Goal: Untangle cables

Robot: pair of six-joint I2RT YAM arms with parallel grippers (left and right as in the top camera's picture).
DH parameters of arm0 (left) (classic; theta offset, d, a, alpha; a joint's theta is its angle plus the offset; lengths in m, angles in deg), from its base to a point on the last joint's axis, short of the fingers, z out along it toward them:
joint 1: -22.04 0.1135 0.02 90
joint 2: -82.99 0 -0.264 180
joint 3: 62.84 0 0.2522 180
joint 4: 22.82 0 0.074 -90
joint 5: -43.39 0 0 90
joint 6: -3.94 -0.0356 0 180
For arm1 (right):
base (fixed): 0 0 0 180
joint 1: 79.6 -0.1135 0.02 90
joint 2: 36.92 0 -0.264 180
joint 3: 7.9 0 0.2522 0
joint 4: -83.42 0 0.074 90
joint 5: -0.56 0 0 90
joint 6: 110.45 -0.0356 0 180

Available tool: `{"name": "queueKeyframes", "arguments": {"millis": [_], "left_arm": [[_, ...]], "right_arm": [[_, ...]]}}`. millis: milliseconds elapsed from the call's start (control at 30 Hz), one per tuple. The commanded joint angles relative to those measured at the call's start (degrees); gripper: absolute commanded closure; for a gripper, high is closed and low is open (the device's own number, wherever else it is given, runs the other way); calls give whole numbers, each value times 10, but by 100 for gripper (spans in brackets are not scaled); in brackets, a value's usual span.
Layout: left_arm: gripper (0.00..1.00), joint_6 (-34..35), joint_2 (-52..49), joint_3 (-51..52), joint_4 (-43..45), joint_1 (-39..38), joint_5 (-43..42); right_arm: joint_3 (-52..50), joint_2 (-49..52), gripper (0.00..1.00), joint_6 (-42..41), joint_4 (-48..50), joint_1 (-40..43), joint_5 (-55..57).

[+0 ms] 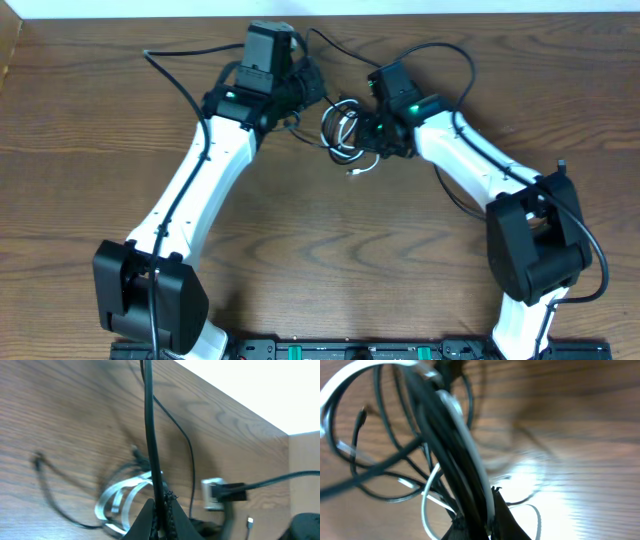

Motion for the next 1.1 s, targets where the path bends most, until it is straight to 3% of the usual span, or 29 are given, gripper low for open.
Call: {"name": "queueKeyframes", "arguments": {"millis": [0,267,733,1067], "left_arm": [[93,-45,11,-3,-2,36,4],[92,-59,43,-3,-8,110,4],[92,-84,104,-12,-24,238,-7],[92,-203,77,-11,-99,164,-130]], "right_arm": [[-3,-6,99,61,-22,43,1],[-3,-6,99,128,-94,116,4],[-4,-6,99,158,-143,184,38],[-4,-6,99,203,-143,168,11]]}}
